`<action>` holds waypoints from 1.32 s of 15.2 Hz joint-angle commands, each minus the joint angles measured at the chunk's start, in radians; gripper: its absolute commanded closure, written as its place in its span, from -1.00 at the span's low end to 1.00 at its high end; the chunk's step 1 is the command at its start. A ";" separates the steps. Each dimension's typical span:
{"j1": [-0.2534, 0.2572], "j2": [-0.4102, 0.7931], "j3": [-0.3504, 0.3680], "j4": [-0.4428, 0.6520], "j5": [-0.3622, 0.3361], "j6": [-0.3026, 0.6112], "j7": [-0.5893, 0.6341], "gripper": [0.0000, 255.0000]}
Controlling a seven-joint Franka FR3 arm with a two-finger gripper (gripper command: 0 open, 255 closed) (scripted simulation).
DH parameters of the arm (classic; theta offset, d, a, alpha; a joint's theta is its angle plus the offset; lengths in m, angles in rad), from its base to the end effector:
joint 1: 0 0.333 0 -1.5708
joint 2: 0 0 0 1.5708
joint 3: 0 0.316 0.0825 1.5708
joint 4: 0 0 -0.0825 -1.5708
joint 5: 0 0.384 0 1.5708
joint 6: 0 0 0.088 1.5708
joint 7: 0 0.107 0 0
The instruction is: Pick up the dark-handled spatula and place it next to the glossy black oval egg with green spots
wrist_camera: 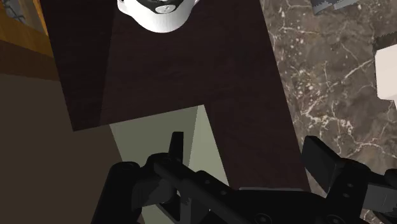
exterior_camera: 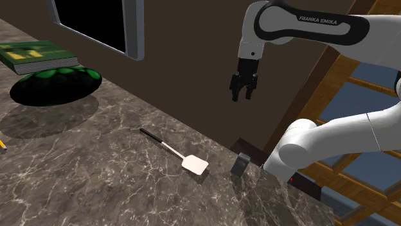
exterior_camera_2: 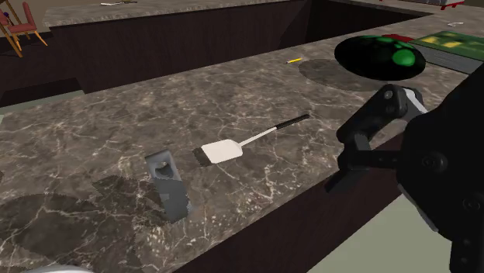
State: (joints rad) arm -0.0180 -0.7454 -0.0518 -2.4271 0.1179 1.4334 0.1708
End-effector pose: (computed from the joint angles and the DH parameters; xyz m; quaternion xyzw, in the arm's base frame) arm 0.2962 -0.0099 0.5363 -0.9833 0.1091 0.1281 0.0691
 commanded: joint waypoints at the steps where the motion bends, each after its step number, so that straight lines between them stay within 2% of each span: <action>1: 0.000 0.000 0.000 0.000 0.000 0.000 0.000 -1.00; 12: 0.131 0.097 0.251 -0.041 0.115 0.305 0.126 -1.00; 20: 0.187 0.259 0.443 0.011 0.115 0.527 0.236 -1.00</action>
State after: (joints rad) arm 0.1617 -0.5006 0.3673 -2.4237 0.2354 1.9381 0.3899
